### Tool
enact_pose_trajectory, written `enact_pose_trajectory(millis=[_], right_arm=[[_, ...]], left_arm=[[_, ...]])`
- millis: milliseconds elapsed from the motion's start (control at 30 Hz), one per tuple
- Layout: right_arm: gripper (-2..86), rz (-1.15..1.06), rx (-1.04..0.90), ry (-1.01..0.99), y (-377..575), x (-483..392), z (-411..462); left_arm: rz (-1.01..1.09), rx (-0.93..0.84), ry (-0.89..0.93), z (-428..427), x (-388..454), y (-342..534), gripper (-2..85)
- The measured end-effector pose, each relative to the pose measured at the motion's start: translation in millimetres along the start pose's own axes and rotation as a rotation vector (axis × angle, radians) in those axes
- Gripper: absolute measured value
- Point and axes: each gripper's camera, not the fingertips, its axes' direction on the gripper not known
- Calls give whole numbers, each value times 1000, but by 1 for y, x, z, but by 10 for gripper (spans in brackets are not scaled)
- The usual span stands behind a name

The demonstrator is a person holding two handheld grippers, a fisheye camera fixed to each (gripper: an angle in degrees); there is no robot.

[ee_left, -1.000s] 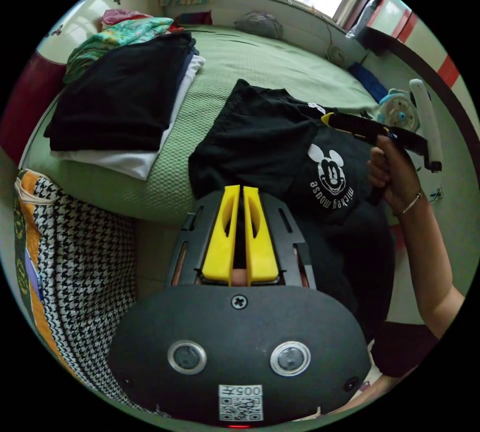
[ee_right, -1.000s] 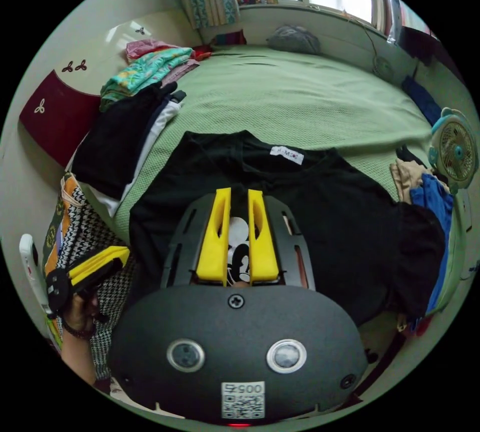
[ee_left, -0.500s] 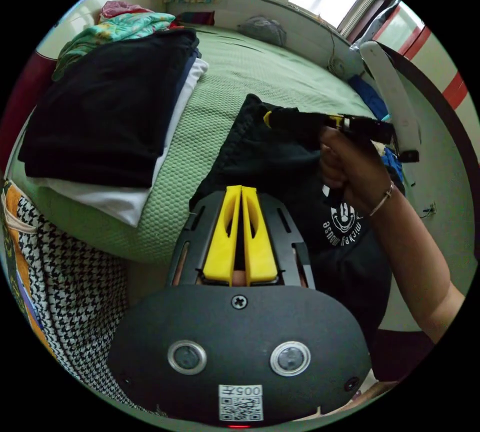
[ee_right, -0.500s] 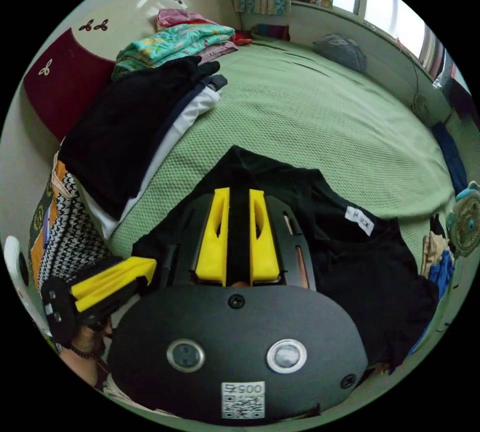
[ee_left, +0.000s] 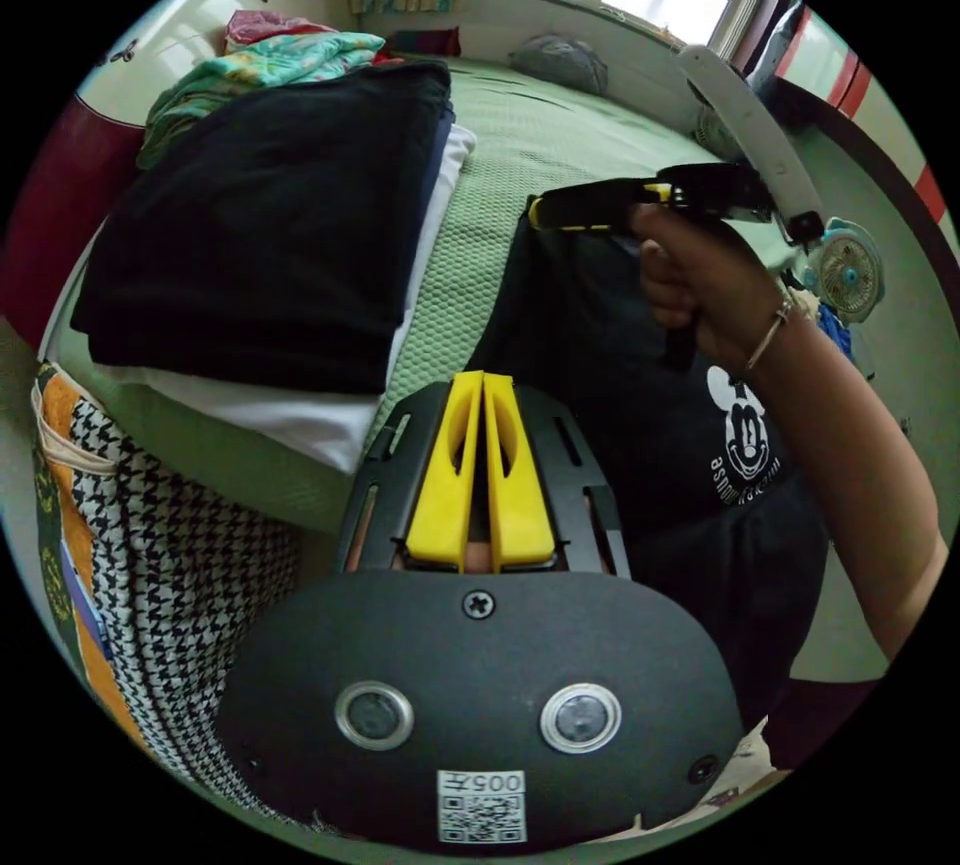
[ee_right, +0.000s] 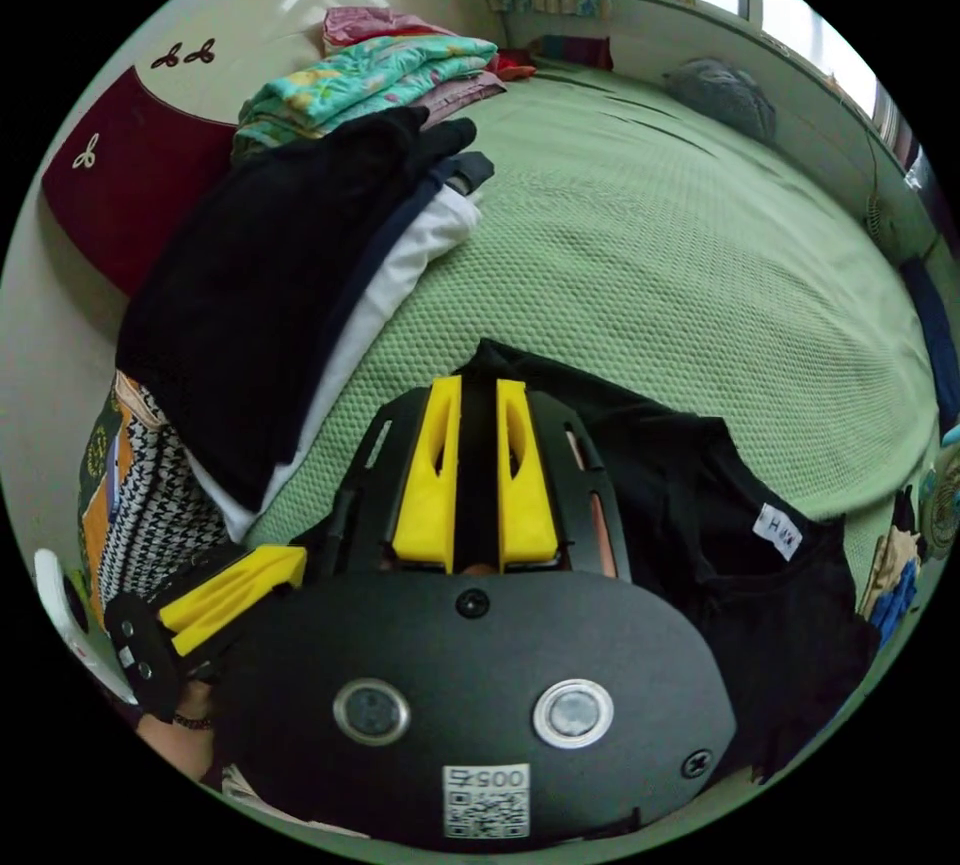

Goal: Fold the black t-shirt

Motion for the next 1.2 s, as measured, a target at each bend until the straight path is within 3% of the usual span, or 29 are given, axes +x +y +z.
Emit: enact_pose_trajectory(millis=[333, 833, 1200], right_arm=[[56, 86, 51, 52, 148, 70, -94], [61, 452, 108, 221, 369, 230, -233], [82, 616, 134, 369, 417, 358, -295]], left_arm=[[65, 16, 53, -29, 76, 23, -2], [467, 40, 206, -62, 296, 55, -2], [589, -21, 300, -55, 397, 65, -1]])
